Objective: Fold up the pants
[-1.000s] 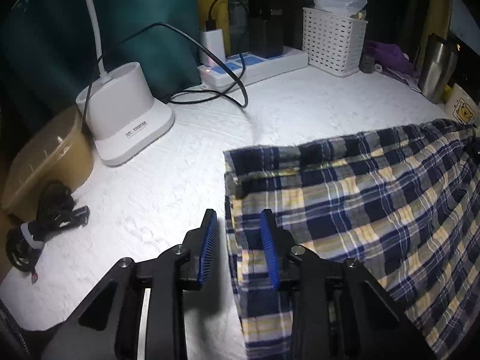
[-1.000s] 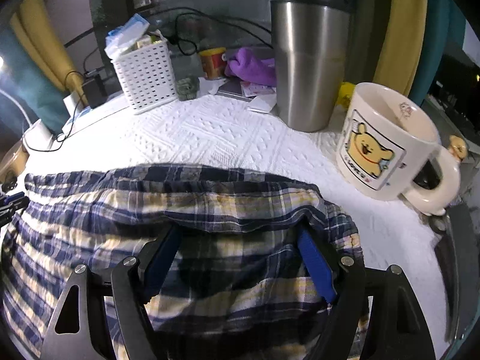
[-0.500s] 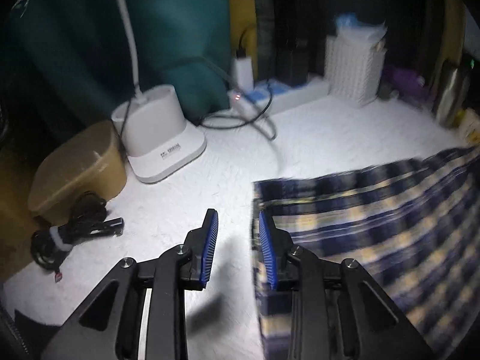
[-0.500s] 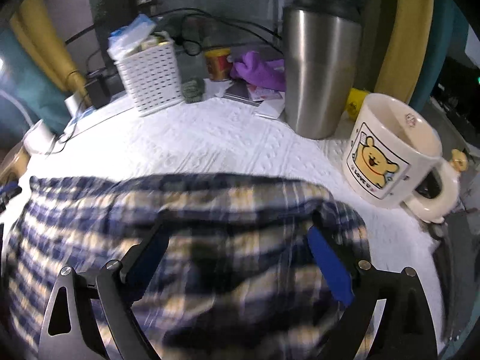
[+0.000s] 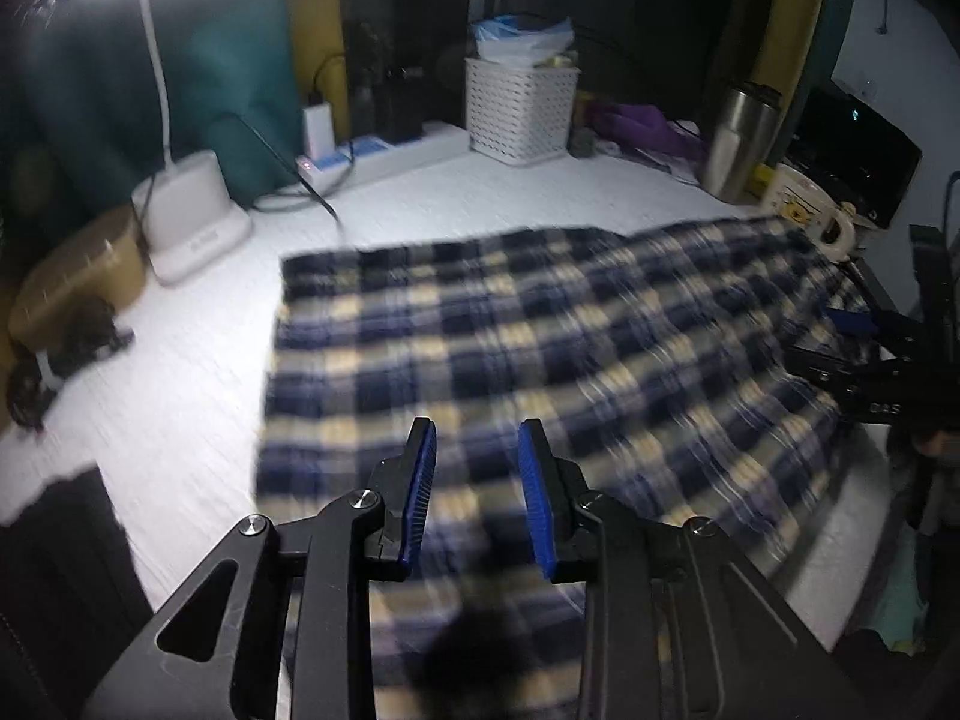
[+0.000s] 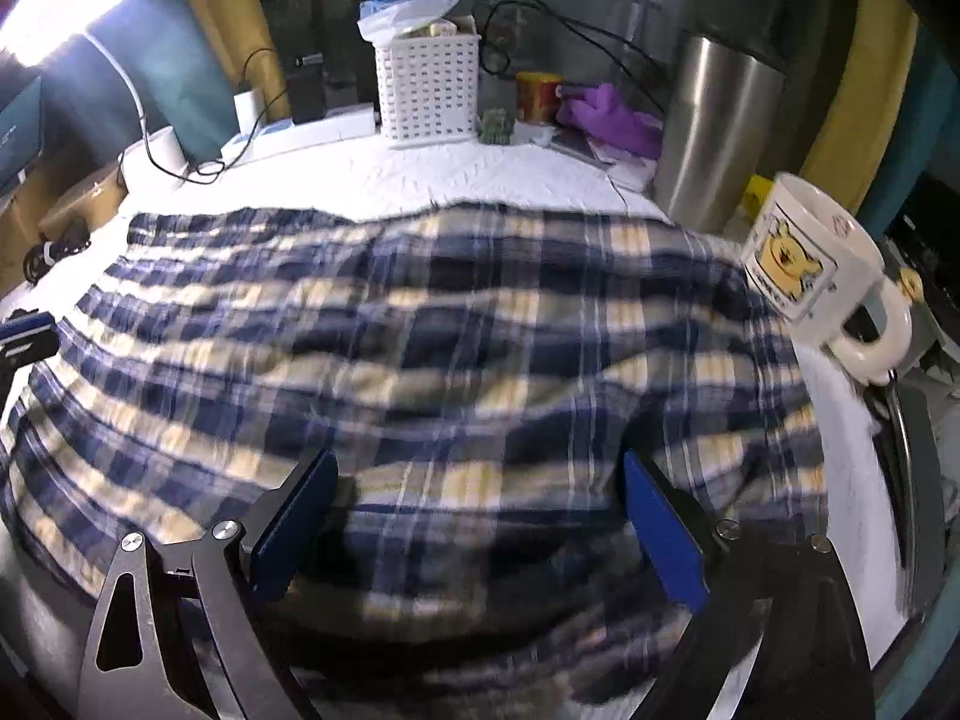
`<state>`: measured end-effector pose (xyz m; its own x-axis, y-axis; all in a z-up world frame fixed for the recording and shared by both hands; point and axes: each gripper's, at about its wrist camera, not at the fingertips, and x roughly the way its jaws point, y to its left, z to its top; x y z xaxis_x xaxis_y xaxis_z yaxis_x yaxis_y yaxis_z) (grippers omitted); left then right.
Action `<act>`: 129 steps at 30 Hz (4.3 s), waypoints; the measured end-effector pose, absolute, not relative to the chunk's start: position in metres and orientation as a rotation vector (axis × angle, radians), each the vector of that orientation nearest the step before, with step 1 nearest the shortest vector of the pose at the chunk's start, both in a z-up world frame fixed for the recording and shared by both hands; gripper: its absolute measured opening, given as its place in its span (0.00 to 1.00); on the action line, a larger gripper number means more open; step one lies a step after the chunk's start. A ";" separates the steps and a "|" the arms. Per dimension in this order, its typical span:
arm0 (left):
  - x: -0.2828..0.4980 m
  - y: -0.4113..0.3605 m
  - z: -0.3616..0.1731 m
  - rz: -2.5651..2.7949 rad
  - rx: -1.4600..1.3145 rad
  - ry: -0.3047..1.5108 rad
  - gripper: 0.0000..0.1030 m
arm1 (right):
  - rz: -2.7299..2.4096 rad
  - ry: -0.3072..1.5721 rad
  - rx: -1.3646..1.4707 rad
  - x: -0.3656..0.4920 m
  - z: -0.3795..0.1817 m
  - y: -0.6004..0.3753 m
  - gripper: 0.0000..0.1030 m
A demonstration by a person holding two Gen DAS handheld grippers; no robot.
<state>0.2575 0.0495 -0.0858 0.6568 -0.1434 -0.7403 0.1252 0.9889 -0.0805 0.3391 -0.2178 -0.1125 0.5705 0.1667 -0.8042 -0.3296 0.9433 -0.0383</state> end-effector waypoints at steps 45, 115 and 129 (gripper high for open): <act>0.165 0.038 -0.088 -0.128 -0.065 0.849 0.42 | 0.568 0.830 -0.152 0.239 -0.093 -0.176 0.78; 0.128 0.011 -0.113 -0.253 -0.065 0.926 0.02 | 0.726 0.871 -0.274 0.221 -0.101 -0.148 0.42; 0.107 0.059 -0.073 -0.166 -0.109 0.860 0.26 | 0.673 0.762 -0.214 0.226 -0.081 -0.157 1.00</act>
<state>0.1073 0.0589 -0.0732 0.6405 -0.1893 -0.7442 0.1018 0.9815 -0.1621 0.2263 -0.1575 -0.0814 0.5283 0.4837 -0.6978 -0.6328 0.7723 0.0563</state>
